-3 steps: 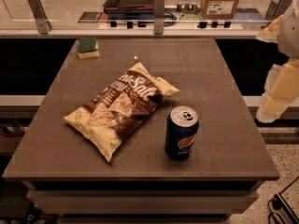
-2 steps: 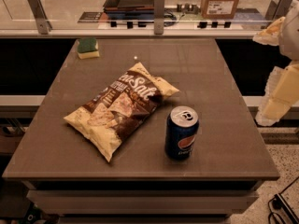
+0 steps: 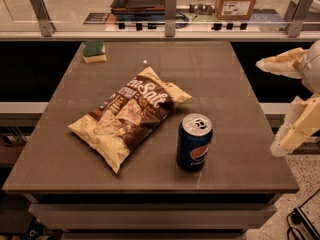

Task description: Move pepsi can near sponge

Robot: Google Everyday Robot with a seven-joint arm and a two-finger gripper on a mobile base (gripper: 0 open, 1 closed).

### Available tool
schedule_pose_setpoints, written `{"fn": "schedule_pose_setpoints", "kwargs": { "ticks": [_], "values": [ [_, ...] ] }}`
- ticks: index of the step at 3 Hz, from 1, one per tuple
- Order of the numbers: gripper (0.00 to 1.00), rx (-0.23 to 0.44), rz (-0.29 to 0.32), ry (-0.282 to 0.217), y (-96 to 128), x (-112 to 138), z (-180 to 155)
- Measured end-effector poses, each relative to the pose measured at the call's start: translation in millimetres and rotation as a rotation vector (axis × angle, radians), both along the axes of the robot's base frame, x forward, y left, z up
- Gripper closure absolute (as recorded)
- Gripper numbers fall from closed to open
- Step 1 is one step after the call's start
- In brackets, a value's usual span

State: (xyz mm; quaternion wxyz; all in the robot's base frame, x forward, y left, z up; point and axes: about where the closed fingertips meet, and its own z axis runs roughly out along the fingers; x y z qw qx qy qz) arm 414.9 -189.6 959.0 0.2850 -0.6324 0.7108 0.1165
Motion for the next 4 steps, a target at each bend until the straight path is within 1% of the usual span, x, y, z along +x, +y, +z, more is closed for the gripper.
{"fn": "schedule_pose_setpoints", "kwargs": {
  "ticks": [1, 2, 3, 4],
  "values": [
    [0.00, 0.168, 0.065, 0.015, 25, -12, -6],
    [0.00, 0.328, 0.099, -0.003, 49, -15, -8],
    [0.00, 0.474, 0.109, -0.002, 70, -6, -16],
    [0.00, 0.585, 0.123, 0.017, 85, -2, -24]
  ]
}}
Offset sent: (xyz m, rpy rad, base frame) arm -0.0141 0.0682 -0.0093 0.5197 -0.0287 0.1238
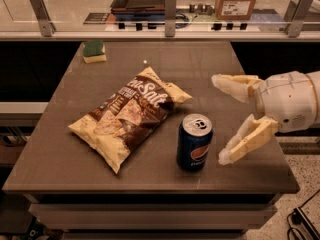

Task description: Move pepsi can near sponge

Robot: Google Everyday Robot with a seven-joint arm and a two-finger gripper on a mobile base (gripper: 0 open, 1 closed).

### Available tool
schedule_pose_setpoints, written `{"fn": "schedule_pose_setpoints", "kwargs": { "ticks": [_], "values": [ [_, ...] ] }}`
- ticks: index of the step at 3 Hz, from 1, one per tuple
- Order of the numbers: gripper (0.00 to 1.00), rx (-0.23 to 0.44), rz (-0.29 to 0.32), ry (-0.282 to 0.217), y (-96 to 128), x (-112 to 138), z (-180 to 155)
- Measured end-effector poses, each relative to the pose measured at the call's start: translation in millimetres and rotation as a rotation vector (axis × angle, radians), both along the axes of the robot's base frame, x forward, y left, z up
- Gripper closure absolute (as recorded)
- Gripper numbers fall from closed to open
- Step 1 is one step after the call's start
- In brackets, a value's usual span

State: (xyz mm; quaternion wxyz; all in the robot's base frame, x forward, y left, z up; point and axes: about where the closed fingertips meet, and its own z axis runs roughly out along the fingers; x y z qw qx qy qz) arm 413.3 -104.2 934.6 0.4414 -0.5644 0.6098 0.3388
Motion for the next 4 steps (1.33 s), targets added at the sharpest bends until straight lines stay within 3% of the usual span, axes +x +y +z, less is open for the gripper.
{"fn": "schedule_pose_setpoints", "kwargs": {
  "ticks": [2, 4],
  "values": [
    [0.00, 0.084, -0.016, 0.040, 18, -8, -18],
    [0.00, 0.173, -0.017, -0.002, 26, -8, -46]
  ]
}}
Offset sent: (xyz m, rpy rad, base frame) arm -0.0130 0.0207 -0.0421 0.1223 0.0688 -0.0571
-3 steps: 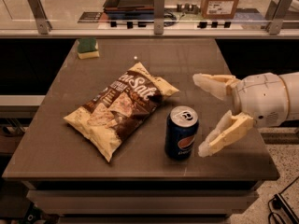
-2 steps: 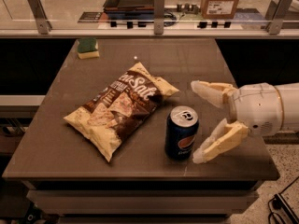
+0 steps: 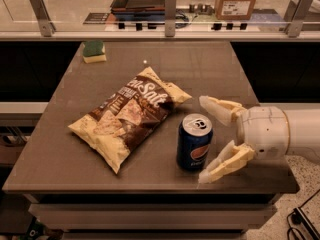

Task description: Move pepsi can near sponge

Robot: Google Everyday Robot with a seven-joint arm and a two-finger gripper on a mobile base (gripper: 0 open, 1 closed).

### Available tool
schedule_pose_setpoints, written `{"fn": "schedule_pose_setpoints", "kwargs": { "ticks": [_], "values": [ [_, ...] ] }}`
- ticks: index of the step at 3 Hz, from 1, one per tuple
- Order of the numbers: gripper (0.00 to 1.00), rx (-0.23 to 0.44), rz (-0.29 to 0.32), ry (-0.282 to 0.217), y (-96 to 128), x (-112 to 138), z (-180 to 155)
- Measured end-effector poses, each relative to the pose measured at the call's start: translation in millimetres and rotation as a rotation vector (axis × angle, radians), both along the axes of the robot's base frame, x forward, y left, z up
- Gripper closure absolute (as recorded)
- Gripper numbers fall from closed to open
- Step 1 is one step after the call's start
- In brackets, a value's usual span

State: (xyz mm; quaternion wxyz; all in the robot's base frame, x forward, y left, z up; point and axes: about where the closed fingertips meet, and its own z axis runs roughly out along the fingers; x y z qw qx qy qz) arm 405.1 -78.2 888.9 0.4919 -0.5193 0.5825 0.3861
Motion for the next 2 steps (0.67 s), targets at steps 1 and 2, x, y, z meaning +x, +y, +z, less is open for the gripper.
{"fn": "schedule_pose_setpoints", "kwargs": {
  "ticks": [1, 2],
  "values": [
    [0.16, -0.001, 0.005, -0.006, 1.9, -0.4, 0.6],
    [0.39, -0.003, 0.009, -0.008, 3.9, -1.0, 1.5]
  ]
}}
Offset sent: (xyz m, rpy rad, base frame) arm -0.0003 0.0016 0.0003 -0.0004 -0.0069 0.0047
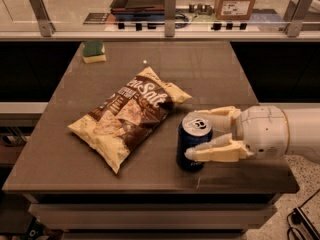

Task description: Move pepsi can near sponge

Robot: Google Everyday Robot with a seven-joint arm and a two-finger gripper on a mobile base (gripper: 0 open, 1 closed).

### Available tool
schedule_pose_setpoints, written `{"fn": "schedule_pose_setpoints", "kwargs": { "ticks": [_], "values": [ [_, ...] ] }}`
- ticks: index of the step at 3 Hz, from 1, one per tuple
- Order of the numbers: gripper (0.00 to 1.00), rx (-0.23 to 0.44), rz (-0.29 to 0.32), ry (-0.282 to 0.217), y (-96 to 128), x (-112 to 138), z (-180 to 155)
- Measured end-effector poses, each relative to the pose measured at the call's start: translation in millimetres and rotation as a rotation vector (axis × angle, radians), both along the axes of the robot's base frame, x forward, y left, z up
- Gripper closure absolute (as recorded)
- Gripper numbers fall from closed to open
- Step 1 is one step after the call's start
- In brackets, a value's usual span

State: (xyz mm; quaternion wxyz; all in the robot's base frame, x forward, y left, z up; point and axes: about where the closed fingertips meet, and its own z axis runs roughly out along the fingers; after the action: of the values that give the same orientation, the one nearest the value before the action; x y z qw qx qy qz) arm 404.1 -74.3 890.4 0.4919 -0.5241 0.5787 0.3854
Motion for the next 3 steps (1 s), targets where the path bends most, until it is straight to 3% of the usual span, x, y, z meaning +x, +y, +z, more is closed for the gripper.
{"fn": "schedule_pose_setpoints", "kwargs": {
  "ticks": [2, 3],
  "values": [
    [0.86, -0.003, 0.008, -0.004, 4.0, -1.2, 1.9],
    [1.00, -0.005, 0.011, -0.006, 6.0, -1.8, 2.9]
  ]
}}
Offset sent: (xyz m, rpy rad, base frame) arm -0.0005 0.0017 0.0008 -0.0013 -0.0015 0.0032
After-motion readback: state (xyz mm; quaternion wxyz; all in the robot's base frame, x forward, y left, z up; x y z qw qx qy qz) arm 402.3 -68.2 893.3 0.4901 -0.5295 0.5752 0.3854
